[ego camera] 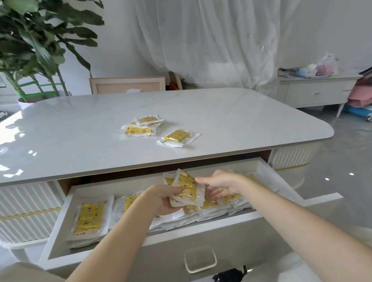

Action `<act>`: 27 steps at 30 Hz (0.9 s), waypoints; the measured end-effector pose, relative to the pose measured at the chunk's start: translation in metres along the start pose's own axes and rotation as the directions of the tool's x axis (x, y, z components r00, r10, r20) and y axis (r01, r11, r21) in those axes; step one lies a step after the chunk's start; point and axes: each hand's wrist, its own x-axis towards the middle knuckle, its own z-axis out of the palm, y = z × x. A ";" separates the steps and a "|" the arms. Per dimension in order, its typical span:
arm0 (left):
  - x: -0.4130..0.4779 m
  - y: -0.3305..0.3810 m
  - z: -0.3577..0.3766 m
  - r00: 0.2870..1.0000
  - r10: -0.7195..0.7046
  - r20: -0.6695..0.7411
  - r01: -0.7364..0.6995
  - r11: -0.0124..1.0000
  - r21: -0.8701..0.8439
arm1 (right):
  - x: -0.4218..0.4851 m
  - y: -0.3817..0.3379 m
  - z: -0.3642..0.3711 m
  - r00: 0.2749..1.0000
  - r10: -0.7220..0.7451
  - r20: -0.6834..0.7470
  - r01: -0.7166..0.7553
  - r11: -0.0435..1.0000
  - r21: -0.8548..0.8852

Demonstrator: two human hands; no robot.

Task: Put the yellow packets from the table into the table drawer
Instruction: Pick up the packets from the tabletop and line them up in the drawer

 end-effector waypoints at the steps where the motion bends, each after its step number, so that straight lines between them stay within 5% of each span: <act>1: -0.001 -0.001 0.000 1.000 0.004 0.001 -0.004 1.000 0.020 | 0.001 0.000 0.003 1.000 0.019 0.020 -0.021 0.995 0.095; 7: 0.003 -0.006 -0.014 0.980 0.152 -0.129 -0.106 0.946 0.307 | 0.006 0.003 0.014 0.997 0.069 0.034 -0.076 0.938 0.338; 12: -0.006 -0.004 -0.039 0.952 0.188 -0.240 -0.113 0.948 0.297 | 0.012 -0.001 0.008 0.982 0.067 -0.177 -0.028 0.976 0.216; 17: -0.005 -0.008 -0.056 0.916 0.237 -0.325 -0.076 0.895 0.440 | 0.018 0.001 0.014 0.974 0.057 -0.217 -0.037 0.995 0.098; 23: -0.002 -0.012 -0.051 0.842 0.439 -0.314 -0.084 0.681 0.728 | 0.023 0.004 0.020 0.902 -0.155 -0.403 0.002 0.935 -0.355; 27: -0.009 -0.015 -0.046 0.773 0.606 -0.188 -0.031 0.332 0.943 | 0.019 0.005 0.022 0.881 -0.428 -0.199 0.210 0.733 -0.647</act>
